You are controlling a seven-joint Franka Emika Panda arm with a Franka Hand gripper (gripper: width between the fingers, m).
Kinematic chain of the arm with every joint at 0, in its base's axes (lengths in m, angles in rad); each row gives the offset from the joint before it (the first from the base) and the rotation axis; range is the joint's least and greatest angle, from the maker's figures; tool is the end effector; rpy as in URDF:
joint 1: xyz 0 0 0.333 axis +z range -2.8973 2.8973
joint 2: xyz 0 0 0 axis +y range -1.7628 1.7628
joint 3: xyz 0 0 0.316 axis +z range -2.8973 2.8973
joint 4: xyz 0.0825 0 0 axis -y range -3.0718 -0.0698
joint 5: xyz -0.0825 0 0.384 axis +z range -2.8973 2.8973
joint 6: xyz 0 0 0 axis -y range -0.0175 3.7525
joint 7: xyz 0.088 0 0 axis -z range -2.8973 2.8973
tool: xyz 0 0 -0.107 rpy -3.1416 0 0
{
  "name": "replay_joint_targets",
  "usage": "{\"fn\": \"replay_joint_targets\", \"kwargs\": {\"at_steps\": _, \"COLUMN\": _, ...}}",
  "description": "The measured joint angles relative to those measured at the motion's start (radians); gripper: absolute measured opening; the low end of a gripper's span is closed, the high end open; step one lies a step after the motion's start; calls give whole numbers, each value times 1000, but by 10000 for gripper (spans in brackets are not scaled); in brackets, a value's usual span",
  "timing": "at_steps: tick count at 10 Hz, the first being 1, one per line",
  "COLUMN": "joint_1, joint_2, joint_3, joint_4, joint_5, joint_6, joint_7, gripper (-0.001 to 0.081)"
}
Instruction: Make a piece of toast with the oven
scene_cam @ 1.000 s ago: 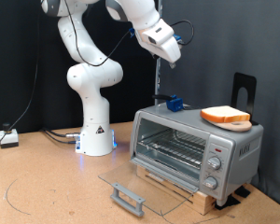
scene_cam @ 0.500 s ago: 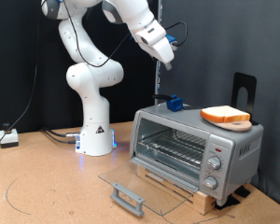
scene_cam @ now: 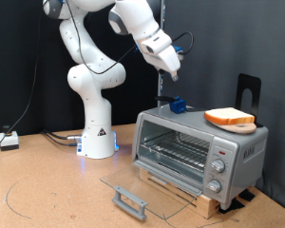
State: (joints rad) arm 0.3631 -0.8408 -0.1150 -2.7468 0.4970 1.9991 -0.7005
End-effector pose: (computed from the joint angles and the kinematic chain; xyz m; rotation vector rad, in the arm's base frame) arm 0.2921 0.1044 0.4664 -2.4106 -1.0071 -0.2554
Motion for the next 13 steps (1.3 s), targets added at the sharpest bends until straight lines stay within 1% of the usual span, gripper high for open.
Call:
{"fn": "replay_joint_targets", "kwargs": {"at_steps": 2, "joint_1": 22, "joint_2": 26, "joint_3": 12, "joint_4": -35, "joint_5": 3, "joint_6": 45, "joint_7": -24, "gripper": 807}}
{"fn": "replay_joint_targets", "kwargs": {"at_steps": 3, "joint_1": 26, "joint_2": 37, "joint_3": 27, "joint_4": -40, "joint_5": 4, "joint_6": 69, "joint_7": -24, "gripper": 807}}
{"fn": "replay_joint_targets", "kwargs": {"at_steps": 6, "joint_1": 26, "joint_2": 36, "joint_3": 28, "joint_4": -47, "joint_5": -1, "joint_6": 71, "joint_7": -37, "gripper": 807}}
{"fn": "replay_joint_targets", "kwargs": {"at_steps": 9, "joint_1": 27, "joint_2": 37, "joint_3": 61, "joint_4": -81, "joint_5": -11, "joint_6": 108, "joint_7": -64, "gripper": 807}}
{"fn": "replay_joint_targets", "kwargs": {"at_steps": 11, "joint_1": 28, "joint_2": 39, "joint_3": 88, "joint_4": -99, "joint_5": -11, "joint_6": 137, "joint_7": -65, "gripper": 807}}
{"fn": "replay_joint_targets", "kwargs": {"at_steps": 13, "joint_1": 29, "joint_2": 56, "joint_3": 109, "joint_4": -108, "joint_5": -8, "joint_6": 151, "joint_7": -65, "gripper": 807}}
